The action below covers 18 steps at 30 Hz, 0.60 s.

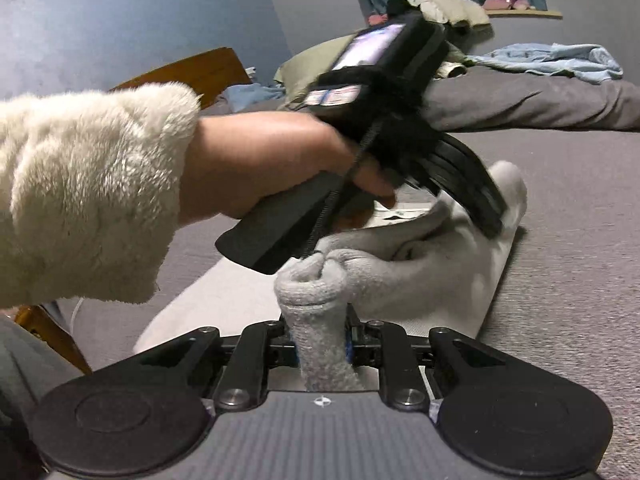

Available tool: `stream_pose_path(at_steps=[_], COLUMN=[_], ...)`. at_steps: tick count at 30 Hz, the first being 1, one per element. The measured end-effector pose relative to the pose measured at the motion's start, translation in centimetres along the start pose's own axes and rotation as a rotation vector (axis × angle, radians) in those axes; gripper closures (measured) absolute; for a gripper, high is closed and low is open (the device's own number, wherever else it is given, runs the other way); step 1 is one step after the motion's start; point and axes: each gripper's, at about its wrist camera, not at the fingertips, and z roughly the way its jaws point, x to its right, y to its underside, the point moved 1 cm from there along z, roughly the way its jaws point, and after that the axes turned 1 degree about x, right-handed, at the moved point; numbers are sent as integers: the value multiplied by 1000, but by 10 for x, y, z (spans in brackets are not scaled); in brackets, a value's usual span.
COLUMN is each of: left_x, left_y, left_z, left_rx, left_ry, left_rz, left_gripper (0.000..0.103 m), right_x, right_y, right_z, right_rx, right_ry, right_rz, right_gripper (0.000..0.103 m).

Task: Fold small clothes
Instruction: 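Grasp the ribbed cuff with the right gripper and lift it, then fold the held cuff over the sweatshirt with the right gripper, open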

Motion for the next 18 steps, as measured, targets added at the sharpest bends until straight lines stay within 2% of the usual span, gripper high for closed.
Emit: stream_pose_path(at_steps=[4,7,11,14,18], left_x=[-44,-77,-121,-149,-171], left_y=[21,42,84,126,176], left_z=[-31,-60,-100,-118,-110], left_rx=[54,110,207,272,264], left_ry=[17,34,31,56,40], left_rz=[-124,-230,-355,-451,-511], left_gripper=[90,91,91,91,91], right_x=[-15,-32,-62,-89,-116], right_y=[-13,-31,-44,-42,-21], right_z=[-3,-2,3,11,40], right_rx=[-35,-85,-109,-120,-156], right_ry=[1,-2,-5,-15,-44], right_rz=[-22,43,30,-31,-25], right_gripper=[85,86,86,86,86])
